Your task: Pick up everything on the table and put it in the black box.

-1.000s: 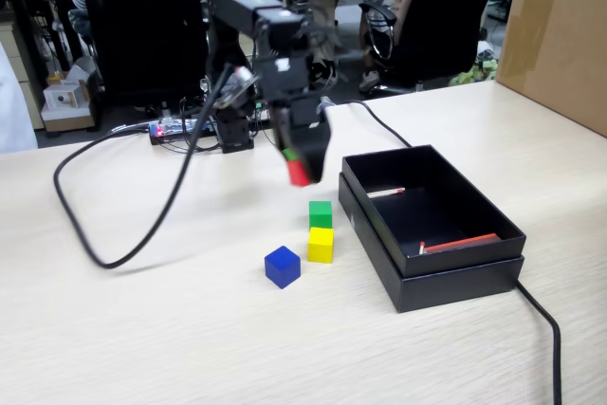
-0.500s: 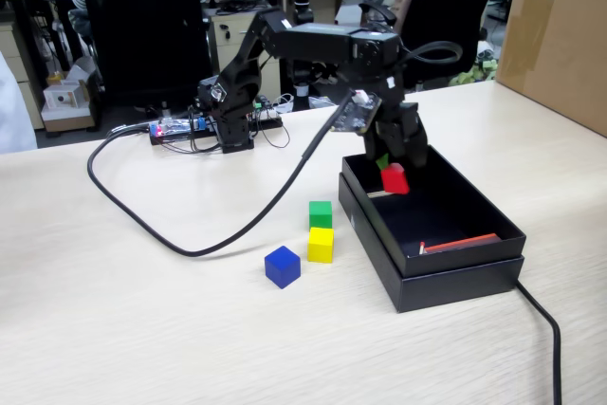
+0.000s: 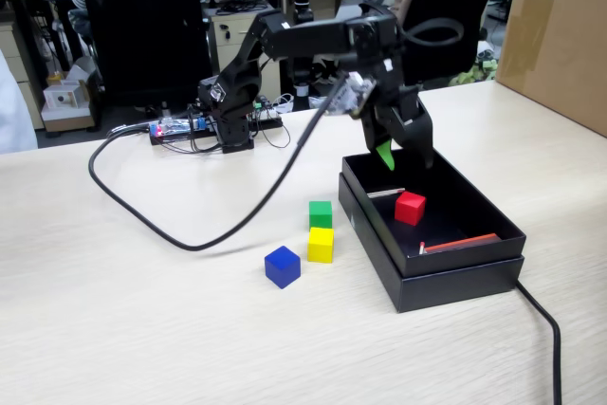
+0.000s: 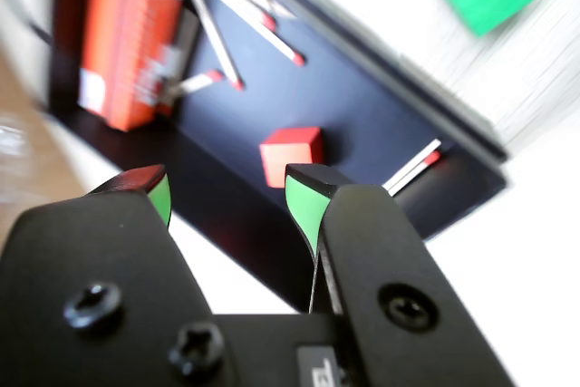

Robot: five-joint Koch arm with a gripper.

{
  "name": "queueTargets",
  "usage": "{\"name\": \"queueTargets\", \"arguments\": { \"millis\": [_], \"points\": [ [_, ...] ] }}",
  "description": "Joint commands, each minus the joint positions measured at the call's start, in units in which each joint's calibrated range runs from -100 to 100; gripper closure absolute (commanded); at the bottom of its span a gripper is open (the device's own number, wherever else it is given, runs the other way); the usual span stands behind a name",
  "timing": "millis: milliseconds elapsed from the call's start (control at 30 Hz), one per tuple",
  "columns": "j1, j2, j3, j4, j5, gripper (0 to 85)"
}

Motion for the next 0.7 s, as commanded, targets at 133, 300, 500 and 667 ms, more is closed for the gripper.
{"name": "queueTargets", "arguments": {
  "millis": [133, 300, 500, 667],
  "points": [
    [-6.7, -21.8, -9.1, 0.0, -3.4, 44.7],
    [-13.5, -21.2, -16.1, 0.1, -6.5, 37.8],
    [-15.6, -5.5, -8.7, 0.2, -7.3, 37.8],
    [-15.7, 6.4, -1.4, 0.2, -7.7, 38.0]
  ]
}}
